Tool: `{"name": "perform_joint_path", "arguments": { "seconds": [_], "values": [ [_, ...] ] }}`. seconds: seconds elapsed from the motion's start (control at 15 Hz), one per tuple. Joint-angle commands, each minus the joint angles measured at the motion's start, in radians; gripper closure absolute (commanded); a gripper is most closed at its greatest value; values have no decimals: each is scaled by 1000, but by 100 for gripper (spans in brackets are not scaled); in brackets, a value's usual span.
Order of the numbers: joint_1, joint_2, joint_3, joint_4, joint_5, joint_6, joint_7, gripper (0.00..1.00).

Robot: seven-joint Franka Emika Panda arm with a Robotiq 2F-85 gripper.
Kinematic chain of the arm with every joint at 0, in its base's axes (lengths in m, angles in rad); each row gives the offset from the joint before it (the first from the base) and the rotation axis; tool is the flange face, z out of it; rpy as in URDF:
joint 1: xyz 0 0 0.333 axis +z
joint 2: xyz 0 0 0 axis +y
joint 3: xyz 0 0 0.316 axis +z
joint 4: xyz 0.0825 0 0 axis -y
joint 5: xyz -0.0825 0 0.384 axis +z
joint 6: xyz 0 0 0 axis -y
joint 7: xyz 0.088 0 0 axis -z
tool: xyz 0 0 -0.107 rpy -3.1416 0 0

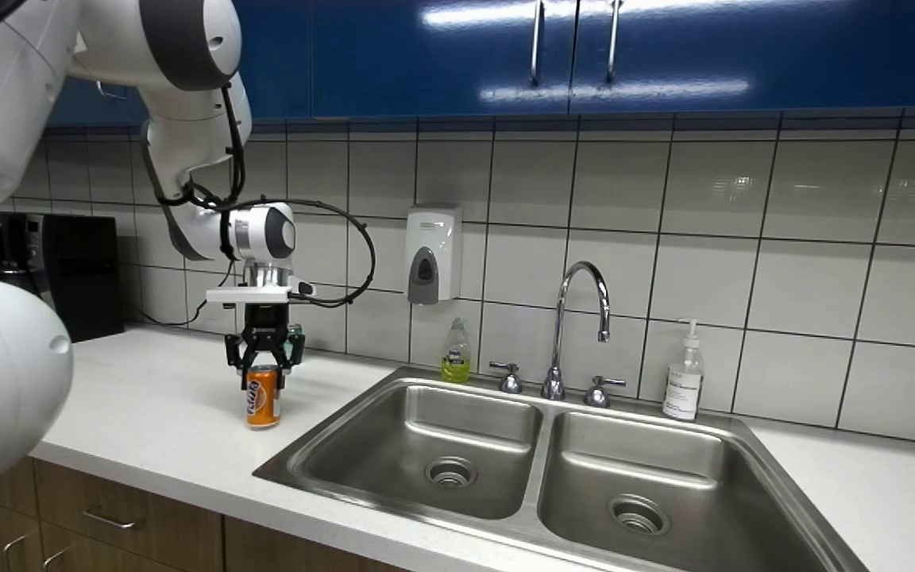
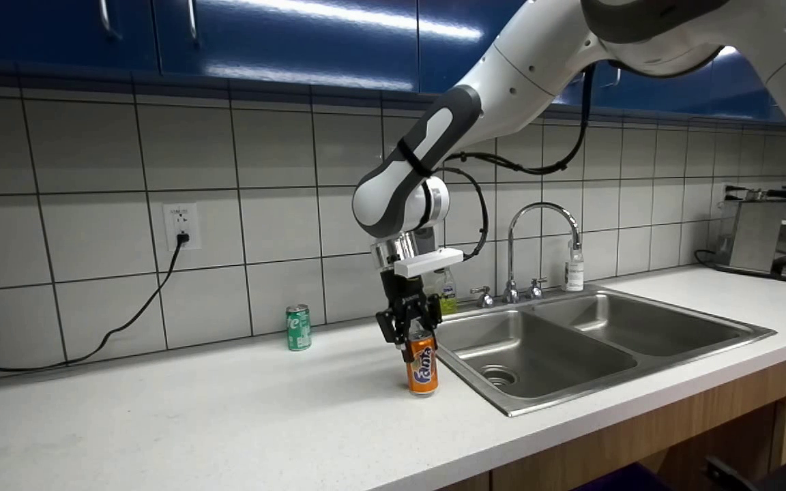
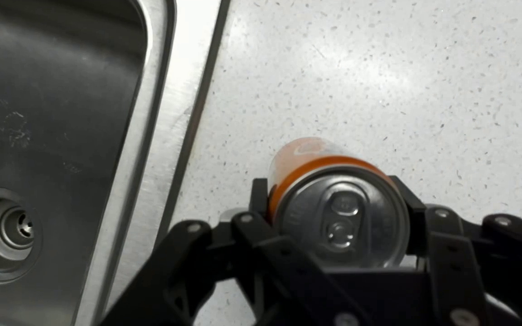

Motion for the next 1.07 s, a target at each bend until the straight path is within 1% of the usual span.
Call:
{"name": "perform_joint_path", "arguments": {
  "seconds": [0.0, 0.27, 0.33, 0.4, 0.53, 1.0],
  "values": [
    [9, 12, -7, 16, -9, 10, 30, 62],
    [9, 16, -9, 16, -10, 11, 31, 62],
    [10, 14, -9, 16, -10, 7, 34, 12],
    [10, 9, -9, 13, -8, 4, 35, 10],
    [10, -9, -9, 4, -7, -2, 41, 0],
    [13, -137, 4, -59, 8, -27, 66, 0]
  ]
}}
